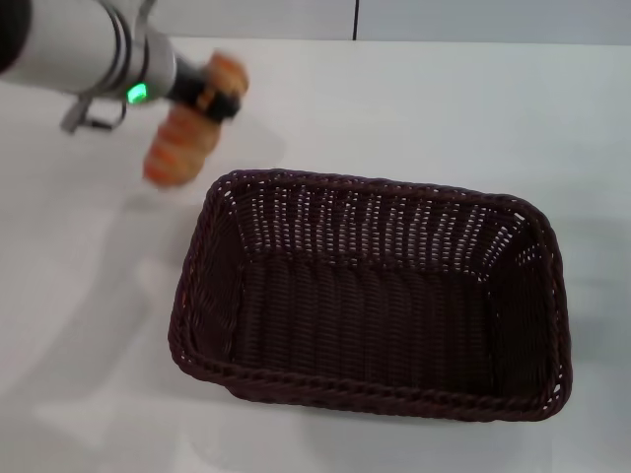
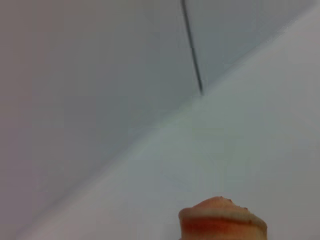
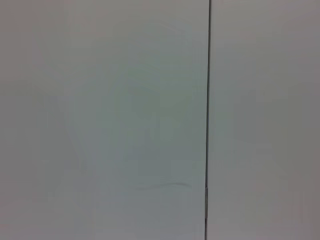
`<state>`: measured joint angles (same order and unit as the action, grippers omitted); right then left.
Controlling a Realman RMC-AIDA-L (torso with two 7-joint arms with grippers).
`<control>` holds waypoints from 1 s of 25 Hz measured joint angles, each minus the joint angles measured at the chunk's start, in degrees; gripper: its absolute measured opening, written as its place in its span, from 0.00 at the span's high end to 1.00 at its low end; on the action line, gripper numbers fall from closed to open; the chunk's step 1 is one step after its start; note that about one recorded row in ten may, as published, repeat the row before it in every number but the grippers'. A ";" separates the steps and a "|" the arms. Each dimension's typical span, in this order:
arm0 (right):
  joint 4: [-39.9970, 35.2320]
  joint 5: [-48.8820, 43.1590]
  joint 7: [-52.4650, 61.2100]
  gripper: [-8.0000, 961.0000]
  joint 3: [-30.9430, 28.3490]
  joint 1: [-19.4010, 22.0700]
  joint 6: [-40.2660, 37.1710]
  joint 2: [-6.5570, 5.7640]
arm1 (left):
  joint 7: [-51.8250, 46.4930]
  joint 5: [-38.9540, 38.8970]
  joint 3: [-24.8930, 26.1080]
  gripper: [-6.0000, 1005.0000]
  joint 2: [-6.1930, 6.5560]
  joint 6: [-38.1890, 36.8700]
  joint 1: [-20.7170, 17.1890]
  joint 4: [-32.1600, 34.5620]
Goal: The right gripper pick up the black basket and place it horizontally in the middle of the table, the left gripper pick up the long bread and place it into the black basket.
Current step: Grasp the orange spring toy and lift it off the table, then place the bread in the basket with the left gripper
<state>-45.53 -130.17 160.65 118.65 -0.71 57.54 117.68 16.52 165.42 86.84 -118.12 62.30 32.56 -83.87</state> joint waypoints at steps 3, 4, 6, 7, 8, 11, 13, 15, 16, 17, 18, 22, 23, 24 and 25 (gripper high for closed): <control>0.00 0.00 -0.02 0.20 -0.03 0.06 0.16 0.00 | 2.98 -0.14 1.07 0.51 0.01 -0.85 -1.55 -5.63; -0.01 0.00 -0.03 0.20 -0.04 0.12 0.23 0.00 | 4.82 -0.95 1.52 0.52 0.03 -0.57 -2.38 -8.92; -0.21 -0.01 -0.03 0.20 -0.14 0.51 0.35 0.02 | 10.36 -5.85 2.34 0.53 0.04 2.14 -4.47 -16.24; -0.21 -0.01 -0.03 0.20 -0.14 0.51 0.35 0.02 | 12.76 -8.67 2.72 0.54 0.04 3.63 -5.49 -19.05; -0.22 -0.01 -0.03 0.21 -0.18 0.54 0.36 0.03 | 14.93 -11.47 3.05 0.54 0.04 5.04 -6.53 -21.71; -0.23 -0.02 -0.03 0.21 -0.24 0.58 0.41 0.10 | 19.20 -17.13 3.35 0.57 0.02 7.76 -8.63 -26.14; -0.17 -0.03 -0.04 0.21 -0.27 0.59 0.43 0.17 | 23.22 -23.70 4.28 0.60 0.01 11.43 -10.27 -28.77; -0.12 -0.05 -0.05 0.20 -0.28 0.50 0.45 0.23 | 29.48 -35.00 8.32 0.61 0.04 19.23 -10.53 -27.44; -0.12 -0.05 -0.05 0.21 -0.28 0.50 0.45 0.23 | 29.48 -35.00 8.32 0.62 0.04 19.23 -10.53 -27.44; -0.16 -0.07 -0.05 0.21 -0.28 0.27 0.47 0.22 | 31.00 -38.07 9.56 0.62 0.06 21.67 -10.21 -26.29; -0.16 -0.07 -0.05 0.21 -0.28 0.27 0.47 0.22 | 32.16 -40.23 10.71 0.63 0.05 23.71 -9.63 -24.31; -0.36 -0.89 -0.05 0.21 -0.27 -0.24 0.48 0.04 | 34.41 -42.08 10.95 0.64 -0.11 24.40 -9.36 -20.20; -0.36 -0.89 -0.05 0.21 -0.27 -0.24 0.48 0.04 | 34.41 -42.08 10.95 0.65 -0.11 24.40 -9.36 -20.20; -0.41 -1.23 -0.07 0.21 -0.27 -0.25 0.48 0.04 | 34.99 -42.26 10.86 0.65 -0.15 24.35 -9.48 -20.05; -0.61 -1.54 -0.14 0.21 -0.32 -0.25 0.49 0.03 | 35.38 -42.43 10.77 0.64 -0.20 24.30 -9.46 -19.54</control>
<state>-46.14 -131.70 160.51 118.34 -0.96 58.03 117.71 51.90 122.99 97.61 -118.32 86.61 23.10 -103.41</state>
